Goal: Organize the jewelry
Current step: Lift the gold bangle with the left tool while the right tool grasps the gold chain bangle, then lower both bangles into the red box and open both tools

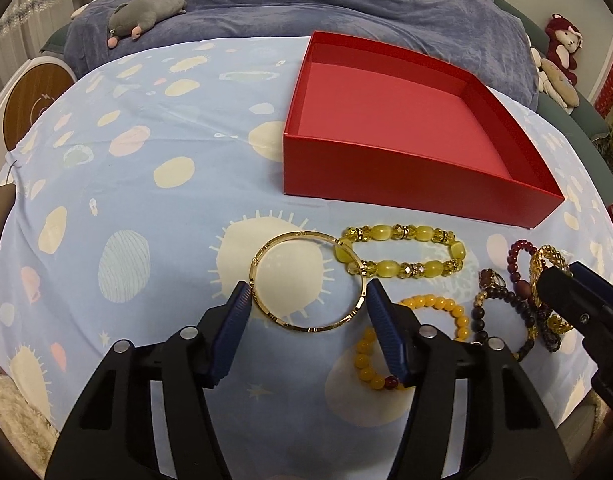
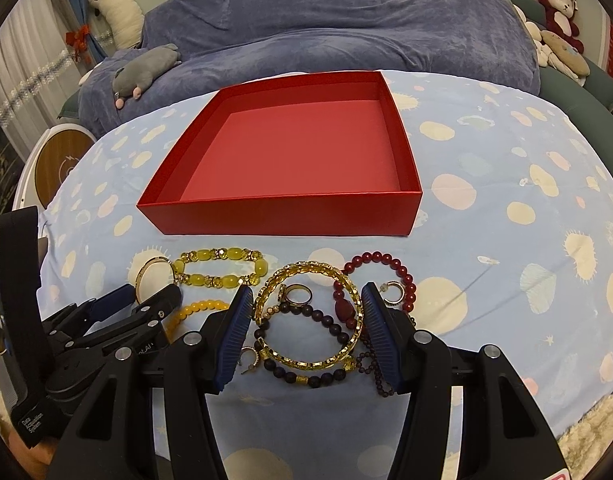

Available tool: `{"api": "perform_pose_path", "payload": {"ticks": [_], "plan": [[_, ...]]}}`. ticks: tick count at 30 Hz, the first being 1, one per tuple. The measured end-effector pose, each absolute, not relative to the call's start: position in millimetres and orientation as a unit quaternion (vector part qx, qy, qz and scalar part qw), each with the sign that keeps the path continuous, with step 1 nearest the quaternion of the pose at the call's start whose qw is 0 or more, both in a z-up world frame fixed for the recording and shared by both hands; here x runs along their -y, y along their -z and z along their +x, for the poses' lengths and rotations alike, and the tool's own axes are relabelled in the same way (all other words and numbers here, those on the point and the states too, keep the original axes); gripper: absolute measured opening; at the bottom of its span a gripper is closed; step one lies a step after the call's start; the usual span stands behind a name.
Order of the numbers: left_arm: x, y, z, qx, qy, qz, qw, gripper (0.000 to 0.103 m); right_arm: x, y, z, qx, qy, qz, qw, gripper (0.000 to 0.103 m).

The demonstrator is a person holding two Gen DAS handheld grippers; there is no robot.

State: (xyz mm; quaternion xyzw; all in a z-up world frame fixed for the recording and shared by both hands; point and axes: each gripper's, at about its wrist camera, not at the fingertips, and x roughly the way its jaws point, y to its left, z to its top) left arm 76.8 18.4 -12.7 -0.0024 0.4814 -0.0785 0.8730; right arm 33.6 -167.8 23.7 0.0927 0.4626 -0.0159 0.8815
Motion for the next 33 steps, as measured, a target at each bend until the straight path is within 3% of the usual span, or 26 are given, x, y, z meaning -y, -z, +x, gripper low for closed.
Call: {"api": "perform_pose_path", "payload": {"ticks": [19,27,33], "plan": [[-9.1,-67.9,89.8,-0.429,0.134,-0.053,0.892,0.055,177.7,-69.3,50.4,-0.423,0.002,0.098,0.901,0.054],[15.7,-98.9,158.9,-0.403,0.157,-0.050,0.900,0.055,201.8,-85.0,112.5,-0.414,-0.002,0.110,0.904,0.054],[40.9,-92.5,228.2,-0.409,0.161,-0.041,0.897,0.055,218.3,-81.1,185.4,-0.423,-0.008,0.111,0.899,0.054]]}}
